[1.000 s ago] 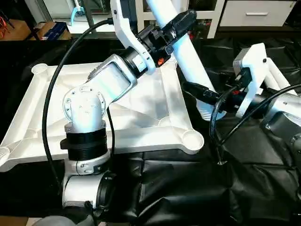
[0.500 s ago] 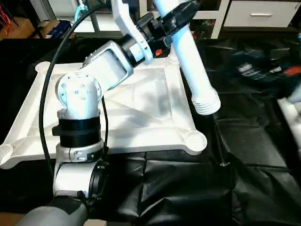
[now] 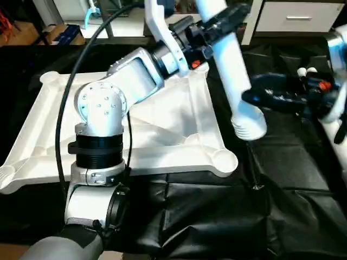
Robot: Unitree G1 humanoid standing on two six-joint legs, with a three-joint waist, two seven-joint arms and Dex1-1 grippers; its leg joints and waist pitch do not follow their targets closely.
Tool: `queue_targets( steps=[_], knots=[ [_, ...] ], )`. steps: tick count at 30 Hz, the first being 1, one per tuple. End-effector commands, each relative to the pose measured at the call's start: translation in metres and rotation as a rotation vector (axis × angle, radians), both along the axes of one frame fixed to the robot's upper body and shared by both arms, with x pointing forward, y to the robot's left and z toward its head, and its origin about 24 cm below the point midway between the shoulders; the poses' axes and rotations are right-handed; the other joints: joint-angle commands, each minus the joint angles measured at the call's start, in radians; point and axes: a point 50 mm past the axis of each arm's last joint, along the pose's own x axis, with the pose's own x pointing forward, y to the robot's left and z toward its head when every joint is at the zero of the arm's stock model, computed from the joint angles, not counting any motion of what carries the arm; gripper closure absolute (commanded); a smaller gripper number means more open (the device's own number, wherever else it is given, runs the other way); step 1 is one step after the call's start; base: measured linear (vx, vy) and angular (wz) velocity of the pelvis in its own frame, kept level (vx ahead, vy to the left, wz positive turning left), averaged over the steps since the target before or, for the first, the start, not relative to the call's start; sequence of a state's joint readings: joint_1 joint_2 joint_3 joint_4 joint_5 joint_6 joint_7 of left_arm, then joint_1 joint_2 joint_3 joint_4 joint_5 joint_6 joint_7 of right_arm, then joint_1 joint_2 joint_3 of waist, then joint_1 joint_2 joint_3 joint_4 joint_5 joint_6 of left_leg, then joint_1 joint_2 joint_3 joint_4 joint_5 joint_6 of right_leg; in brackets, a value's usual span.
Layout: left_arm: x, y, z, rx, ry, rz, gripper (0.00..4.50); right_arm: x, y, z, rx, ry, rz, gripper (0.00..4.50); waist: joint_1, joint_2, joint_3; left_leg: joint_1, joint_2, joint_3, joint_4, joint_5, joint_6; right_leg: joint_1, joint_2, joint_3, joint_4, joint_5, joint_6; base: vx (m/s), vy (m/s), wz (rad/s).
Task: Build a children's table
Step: Pick table leg
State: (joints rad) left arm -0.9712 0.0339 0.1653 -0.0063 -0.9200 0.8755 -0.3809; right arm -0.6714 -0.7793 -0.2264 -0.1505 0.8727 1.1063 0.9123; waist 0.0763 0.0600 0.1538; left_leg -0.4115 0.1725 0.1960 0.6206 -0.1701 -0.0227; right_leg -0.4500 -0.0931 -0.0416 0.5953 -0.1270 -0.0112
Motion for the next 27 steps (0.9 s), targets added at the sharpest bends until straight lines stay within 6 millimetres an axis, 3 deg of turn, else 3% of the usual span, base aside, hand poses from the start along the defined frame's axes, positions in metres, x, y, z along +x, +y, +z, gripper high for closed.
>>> queue_targets(
  steps=[1,9,16,27],
  knots=[
    [-0.012,-0.001,0.004,-0.005,-0.063,-0.067,2.7,0.0,0.001,0.002,-0.018,-0.001,0.014,0.69,0.005,-0.043,-0.116,0.023,0.028,-0.015,-0.05,-0.048,0.143,0.072,-0.029,0.02,-0.061,-0.294,-0.213,0.0,0.0,0.0],
    [-0.014,-0.001,0.002,0.008,-0.075,-0.082,2.7,-0.003,0.002,-0.004,-0.058,0.045,0.092,0.69,0.014,-0.042,-0.116,0.025,0.031,-0.015,-0.05,-0.061,0.136,0.069,-0.03,0.021,-0.061,-0.308,-0.207,0.0,0.0,0.0],
    [-0.018,-0.005,0.001,0.024,-0.088,-0.108,2.7,0.0,0.012,-0.009,-0.082,0.051,0.12,0.69,0.013,-0.042,-0.117,0.021,0.031,-0.017,-0.049,-0.066,0.132,0.07,-0.033,0.021,-0.058,-0.301,-0.21,0.0,0.0,0.0],
    [-0.024,-0.011,-0.004,0.089,-0.118,-0.171,2.7,0.002,0.018,-0.017,-0.144,0.087,0.153,0.69,0.012,-0.042,-0.114,0.021,0.032,-0.018,-0.051,-0.095,0.11,0.067,-0.034,0.021,-0.062,-0.343,-0.187,0.0,0.0,0.0]
  ],
)
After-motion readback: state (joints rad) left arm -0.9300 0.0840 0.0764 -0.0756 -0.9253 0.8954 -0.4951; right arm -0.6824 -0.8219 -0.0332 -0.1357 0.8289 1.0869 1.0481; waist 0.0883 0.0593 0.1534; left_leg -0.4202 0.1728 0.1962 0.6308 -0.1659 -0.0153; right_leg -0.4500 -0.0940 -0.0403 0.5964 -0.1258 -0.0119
